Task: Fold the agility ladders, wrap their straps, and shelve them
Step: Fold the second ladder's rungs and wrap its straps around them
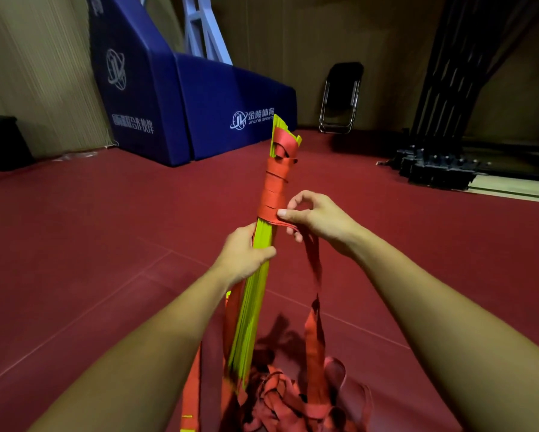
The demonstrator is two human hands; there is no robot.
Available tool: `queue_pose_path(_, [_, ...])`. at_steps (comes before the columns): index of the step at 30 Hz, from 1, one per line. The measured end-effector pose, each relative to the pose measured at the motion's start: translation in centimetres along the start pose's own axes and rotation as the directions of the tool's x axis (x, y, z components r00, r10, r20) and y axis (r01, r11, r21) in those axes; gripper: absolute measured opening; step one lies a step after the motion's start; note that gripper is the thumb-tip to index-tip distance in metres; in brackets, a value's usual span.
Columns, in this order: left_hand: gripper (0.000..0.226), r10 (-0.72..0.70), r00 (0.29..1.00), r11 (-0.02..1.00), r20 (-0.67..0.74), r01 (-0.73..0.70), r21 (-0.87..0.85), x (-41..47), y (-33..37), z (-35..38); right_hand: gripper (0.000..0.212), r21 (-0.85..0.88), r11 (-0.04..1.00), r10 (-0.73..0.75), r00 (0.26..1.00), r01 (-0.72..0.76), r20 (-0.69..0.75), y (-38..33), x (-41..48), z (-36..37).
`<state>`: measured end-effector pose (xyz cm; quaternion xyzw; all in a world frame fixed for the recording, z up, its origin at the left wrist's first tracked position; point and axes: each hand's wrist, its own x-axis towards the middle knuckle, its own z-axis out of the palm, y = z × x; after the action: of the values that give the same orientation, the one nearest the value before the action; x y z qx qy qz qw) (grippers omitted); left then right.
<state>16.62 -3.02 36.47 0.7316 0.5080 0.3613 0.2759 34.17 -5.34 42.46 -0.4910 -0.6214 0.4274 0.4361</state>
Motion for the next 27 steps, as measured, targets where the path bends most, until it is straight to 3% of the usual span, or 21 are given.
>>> queue_pose_path(2, [0.021, -0.008, 1.0, 0.999, -0.025, 0.009, 0.04, -0.1, 0.1, -0.1, 0.015, 0.033, 0.999, 0.016, 0.996, -0.019, 0.092, -0.2, -0.1, -0.2])
queue_pose_path(4, [0.01, -0.023, 0.999, 0.996, -0.035, 0.026, 0.085, -0.1, 0.1, -0.2, 0.015, 0.12, 0.986, 0.091, 0.972, -0.118, 0.215, -0.3, -0.1, -0.2])
queue_pose_path(6, [0.018, -0.019, 0.999, 0.993, -0.039, 0.024, 0.112, -0.2, 0.1, -0.2, 0.015, 0.181, 0.956, 0.166, 0.933, -0.232, 0.319, -0.1, 0.0, -0.3])
queue_pose_path(9, [0.033, 0.0, 0.999, 0.989, -0.044, 0.006, 0.145, -0.4, 0.4, -0.2, 0.023, 0.256, 0.914, 0.195, 0.894, -0.315, 0.403, 0.3, 0.0, -0.6])
queue_pose_path(14, [0.023, 0.052, 0.999, 0.982, -0.015, -0.049, 0.182, -0.3, 0.6, 0.0, 0.02, 0.28, 0.89, 0.187, 0.848, -0.36, 0.496, 0.3, -0.6, -1.2])
queue_pose_path(16, [0.015, 0.054, 0.998, 0.983, -0.022, -0.05, 0.178, -0.3, 0.6, 0.1, 0.016, 0.247, 0.901, 0.208, 0.855, -0.357, 0.475, 0.3, -0.4, -1.5])
queue_pose_path(21, [0.016, 0.071, 0.997, 0.985, 0.001, -0.07, 0.16, -0.1, 0.2, 0.0, 0.008, 0.039, 0.968, 0.231, 0.942, -0.248, 0.243, 0.5, 0.1, -1.6])
queue_pose_path(24, [0.034, 0.047, 0.999, 0.999, 0.01, -0.047, -0.001, 0.0, 0.2, 0.0, 0.01, -0.087, 0.991, 0.113, 0.983, -0.1, 0.148, 0.9, 0.2, -0.8])
queue_pose_path(27, [0.056, -0.04, 0.998, 0.971, 0.042, 0.049, -0.236, -0.1, 0.7, 0.0, 0.009, -0.038, 0.999, 0.028, 0.993, -0.024, 0.112, 1.1, 0.3, -0.7])
